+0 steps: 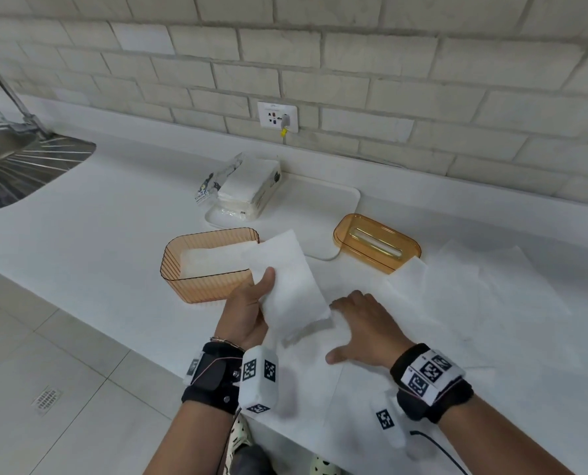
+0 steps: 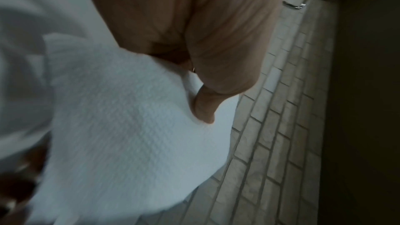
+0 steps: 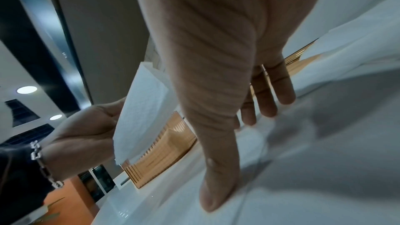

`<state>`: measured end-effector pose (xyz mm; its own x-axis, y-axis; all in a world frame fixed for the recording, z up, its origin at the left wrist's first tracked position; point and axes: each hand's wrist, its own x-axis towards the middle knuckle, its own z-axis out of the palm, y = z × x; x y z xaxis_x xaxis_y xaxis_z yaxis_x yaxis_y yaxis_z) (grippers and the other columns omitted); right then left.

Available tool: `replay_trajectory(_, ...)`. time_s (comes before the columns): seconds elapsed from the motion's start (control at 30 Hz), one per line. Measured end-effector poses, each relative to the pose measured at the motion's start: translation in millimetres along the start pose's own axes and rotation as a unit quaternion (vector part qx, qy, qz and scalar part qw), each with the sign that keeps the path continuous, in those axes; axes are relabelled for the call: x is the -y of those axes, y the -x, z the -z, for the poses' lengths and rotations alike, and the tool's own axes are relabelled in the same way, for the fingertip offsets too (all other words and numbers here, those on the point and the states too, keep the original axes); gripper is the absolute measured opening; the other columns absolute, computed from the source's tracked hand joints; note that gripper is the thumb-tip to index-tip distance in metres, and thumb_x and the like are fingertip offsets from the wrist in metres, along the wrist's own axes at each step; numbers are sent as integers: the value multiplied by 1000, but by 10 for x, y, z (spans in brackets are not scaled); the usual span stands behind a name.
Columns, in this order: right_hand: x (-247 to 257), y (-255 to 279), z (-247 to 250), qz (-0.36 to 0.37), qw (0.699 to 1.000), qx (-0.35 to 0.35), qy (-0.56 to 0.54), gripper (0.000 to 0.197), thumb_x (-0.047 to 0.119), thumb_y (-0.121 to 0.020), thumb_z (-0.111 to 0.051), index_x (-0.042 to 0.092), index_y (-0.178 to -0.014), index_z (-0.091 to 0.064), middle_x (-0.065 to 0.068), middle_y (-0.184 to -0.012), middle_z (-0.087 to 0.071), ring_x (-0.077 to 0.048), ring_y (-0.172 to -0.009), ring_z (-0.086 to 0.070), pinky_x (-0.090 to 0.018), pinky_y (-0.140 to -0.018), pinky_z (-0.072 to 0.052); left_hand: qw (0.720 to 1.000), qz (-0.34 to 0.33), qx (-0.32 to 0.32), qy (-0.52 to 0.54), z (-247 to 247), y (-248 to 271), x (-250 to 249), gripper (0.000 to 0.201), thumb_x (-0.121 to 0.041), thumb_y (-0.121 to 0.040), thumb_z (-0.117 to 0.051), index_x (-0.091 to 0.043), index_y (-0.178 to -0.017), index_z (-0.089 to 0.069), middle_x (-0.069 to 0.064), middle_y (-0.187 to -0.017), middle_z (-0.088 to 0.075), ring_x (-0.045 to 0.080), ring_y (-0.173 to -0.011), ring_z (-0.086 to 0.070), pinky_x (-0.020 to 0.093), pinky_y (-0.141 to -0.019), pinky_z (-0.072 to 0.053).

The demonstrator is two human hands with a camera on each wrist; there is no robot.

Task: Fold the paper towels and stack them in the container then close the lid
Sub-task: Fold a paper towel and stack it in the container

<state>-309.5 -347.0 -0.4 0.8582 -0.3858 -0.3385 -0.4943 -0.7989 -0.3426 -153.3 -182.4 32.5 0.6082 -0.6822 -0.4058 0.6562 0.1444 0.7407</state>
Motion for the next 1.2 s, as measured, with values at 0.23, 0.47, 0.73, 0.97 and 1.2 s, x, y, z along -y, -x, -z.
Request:
replay_trajectory(0.23, -24, -138, 89, -27, 996, 85, -8, 65, 53, -76, -87, 18, -126, -62, 2, -122, -61, -21, -120, -53, -31, -94, -46, 969, -86, 105, -207, 134, 90, -92, 56, 5, -89, -72, -20, -137, -59, 6, -133, -72, 28, -124, -67, 44, -103, -55)
replay_trajectory(0.47, -190, -110, 388, 27, 930, 27, -365, 21, 17, -86, -84, 8, -104, -78, -9, -100, -80, -29, -93, -77, -36, -79, -62, 941, -64, 108, -313, 30, 139, 77, 33, -13, -95, -75, -10, -126, -69, 11, -113, -80, 27, -102, -77, 35, -81, -62)
replay_trajectory(0.73, -151, -84, 580, 42, 904, 0, -424, 26, 1, -91, -74, 14, -113, -80, -5, -105, -82, -28, -99, -78, -41, -89, -63, 984, -16, 49, -170, -52, -77, 341, 39, -23, -90, -76, 5, -117, -74, 27, -121, -73, 42, -113, -70, 48, -100, -57)
replay_trajectory(0.97, -94, -11, 591, 17, 883, 29, -468, 54, 70, -98, -43, 30, -108, -79, 11, -102, -81, -9, -97, -74, -28, -92, -55, 998, 4, 56, -20, -246, -243, 423, 37, -22, -102, -60, 0, -130, -68, 27, -137, -65, 41, -129, -62, 49, -108, -53)
replay_trajectory(1.2, -435, 10, 199, 15, 874, -80, -478, 32, 31, -77, -93, 19, -104, -81, 5, -101, -82, -14, -96, -78, -35, -87, -61, 999, -23, 0, 49, -168, -425, 474, 69, 6, -85, -75, -11, -147, -50, 16, -130, -70, 34, -118, -69, 52, -100, -57)
